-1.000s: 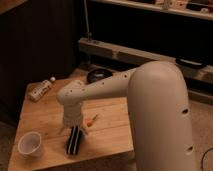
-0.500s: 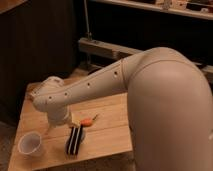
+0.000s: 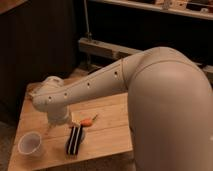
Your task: Pick up the ceramic cup
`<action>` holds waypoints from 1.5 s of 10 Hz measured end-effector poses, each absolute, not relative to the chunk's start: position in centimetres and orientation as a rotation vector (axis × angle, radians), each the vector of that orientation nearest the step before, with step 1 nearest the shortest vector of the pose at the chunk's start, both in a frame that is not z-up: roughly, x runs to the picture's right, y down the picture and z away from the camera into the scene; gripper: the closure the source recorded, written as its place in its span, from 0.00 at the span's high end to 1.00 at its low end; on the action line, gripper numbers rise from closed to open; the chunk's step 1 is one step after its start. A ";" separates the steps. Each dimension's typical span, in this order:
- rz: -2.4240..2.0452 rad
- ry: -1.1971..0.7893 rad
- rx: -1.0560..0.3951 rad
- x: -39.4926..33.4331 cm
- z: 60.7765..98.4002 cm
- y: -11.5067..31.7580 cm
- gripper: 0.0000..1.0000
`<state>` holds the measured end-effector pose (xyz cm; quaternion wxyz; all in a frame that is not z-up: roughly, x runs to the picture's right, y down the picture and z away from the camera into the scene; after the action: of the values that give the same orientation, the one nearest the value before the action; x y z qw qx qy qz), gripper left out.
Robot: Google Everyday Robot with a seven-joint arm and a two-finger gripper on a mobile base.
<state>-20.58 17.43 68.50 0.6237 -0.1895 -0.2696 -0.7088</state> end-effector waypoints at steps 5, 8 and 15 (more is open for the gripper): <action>-1.748 -0.762 -0.368 -25.1 67.4 19.1 0.80; -1.795 -0.826 -0.327 -27.4 67.2 20.1 0.80; -1.835 -0.906 -0.312 -29.6 68.3 23.2 0.80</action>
<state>-29.64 23.20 68.27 0.5106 -0.1295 -0.3764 -0.7621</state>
